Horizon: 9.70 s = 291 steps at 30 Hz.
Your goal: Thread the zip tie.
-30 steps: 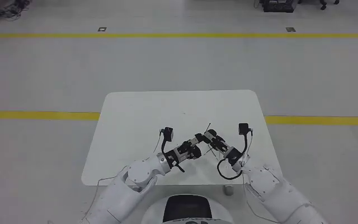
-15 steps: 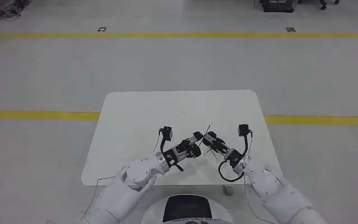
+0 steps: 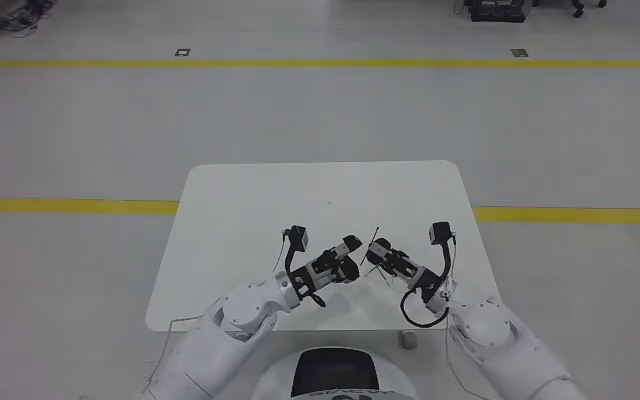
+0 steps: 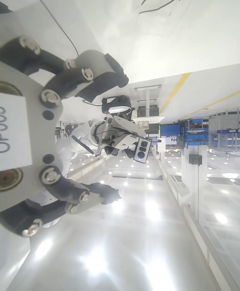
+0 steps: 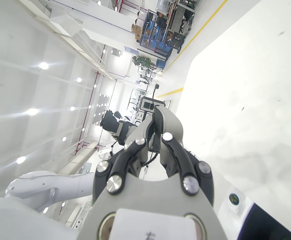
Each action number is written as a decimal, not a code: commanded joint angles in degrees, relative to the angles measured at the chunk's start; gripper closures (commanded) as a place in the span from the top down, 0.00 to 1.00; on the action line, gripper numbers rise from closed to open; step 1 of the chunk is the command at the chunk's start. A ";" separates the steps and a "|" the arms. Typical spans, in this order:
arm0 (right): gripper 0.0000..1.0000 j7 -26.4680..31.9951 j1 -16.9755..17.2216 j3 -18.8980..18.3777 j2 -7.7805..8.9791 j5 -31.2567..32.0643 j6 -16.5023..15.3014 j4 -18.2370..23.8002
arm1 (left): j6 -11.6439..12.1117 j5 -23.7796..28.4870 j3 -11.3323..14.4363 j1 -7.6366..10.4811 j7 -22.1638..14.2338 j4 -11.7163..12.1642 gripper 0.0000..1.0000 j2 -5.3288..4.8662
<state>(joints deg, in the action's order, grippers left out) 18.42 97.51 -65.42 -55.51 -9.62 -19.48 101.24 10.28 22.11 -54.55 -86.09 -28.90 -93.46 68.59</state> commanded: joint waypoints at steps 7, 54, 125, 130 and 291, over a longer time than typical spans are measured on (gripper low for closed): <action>0.00 -1.46 0.66 -1.29 -1.83 5.31 0.00 2.07 | 0.75 1.09 -0.31 -0.50 1.06 0.20 1.00 -0.20; 0.00 26.05 -11.02 -7.85 -3.10 -9.27 0.00 -12.49 | 1.95 3.62 -1.33 -1.03 0.54 0.41 1.00 -0.56; 0.00 10.57 -5.96 -4.13 -8.73 4.26 0.00 -10.55 | -4.22 -16.47 3.50 -0.14 12.99 -2.09 0.23 -0.79; 0.00 9.93 -6.27 -3.43 -8.91 4.71 0.00 -10.96 | -4.06 -15.93 3.61 0.06 12.49 -2.00 0.19 -0.81; 0.14 61.22 -32.61 18.93 3.05 -24.99 0.00 -31.15 | 4.68 -6.23 5.96 12.67 -33.03 10.05 0.00 -8.32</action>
<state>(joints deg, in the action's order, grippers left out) 79.64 64.90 -46.52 -52.48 -34.64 -19.48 70.06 14.96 15.82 -48.63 -73.45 -62.07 -83.42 60.30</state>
